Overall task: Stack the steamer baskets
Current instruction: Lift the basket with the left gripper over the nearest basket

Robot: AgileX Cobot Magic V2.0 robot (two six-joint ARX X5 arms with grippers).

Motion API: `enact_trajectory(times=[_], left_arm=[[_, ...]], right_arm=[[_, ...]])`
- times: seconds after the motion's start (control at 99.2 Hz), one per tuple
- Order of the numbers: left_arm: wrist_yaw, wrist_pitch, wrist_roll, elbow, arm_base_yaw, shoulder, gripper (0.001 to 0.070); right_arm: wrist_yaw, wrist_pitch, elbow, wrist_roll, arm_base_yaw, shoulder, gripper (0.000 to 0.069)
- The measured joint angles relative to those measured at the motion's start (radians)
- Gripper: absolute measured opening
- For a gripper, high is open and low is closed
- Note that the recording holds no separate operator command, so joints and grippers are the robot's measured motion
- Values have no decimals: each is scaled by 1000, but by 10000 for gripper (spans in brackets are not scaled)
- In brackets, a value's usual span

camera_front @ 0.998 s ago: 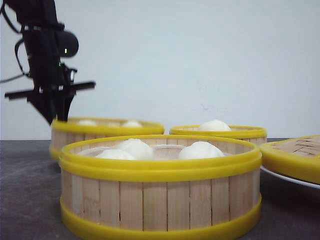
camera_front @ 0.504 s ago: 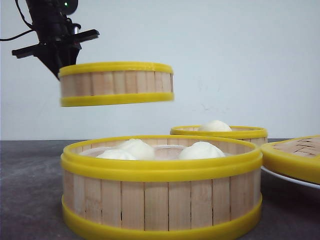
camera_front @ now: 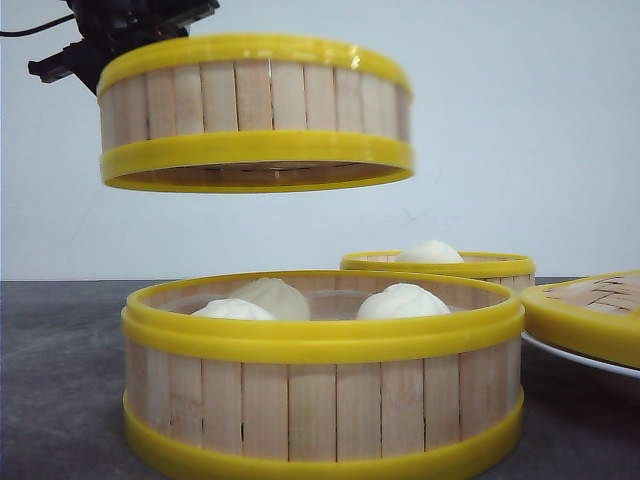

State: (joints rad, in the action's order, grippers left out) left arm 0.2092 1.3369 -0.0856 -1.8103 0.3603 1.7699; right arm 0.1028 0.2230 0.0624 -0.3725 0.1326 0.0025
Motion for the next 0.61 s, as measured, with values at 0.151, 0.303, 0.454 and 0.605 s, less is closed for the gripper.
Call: enact_trajectory(times=[0.151, 0.303, 0.454, 0.605], left_arm=[[10, -118, -4, 176, 34, -37, 25], [6, -153, -8, 255, 83, -32, 24], [8, -241, -14, 264, 132, -32, 24], [6, -254, -17, 264, 147, -31, 24]], right_arm=[[8, 7, 0, -3, 0, 0, 10], [8, 8, 0, -9, 0, 0, 10], [8, 10, 0, -19, 0, 0, 10], [8, 31, 0, -22, 0, 0, 10]])
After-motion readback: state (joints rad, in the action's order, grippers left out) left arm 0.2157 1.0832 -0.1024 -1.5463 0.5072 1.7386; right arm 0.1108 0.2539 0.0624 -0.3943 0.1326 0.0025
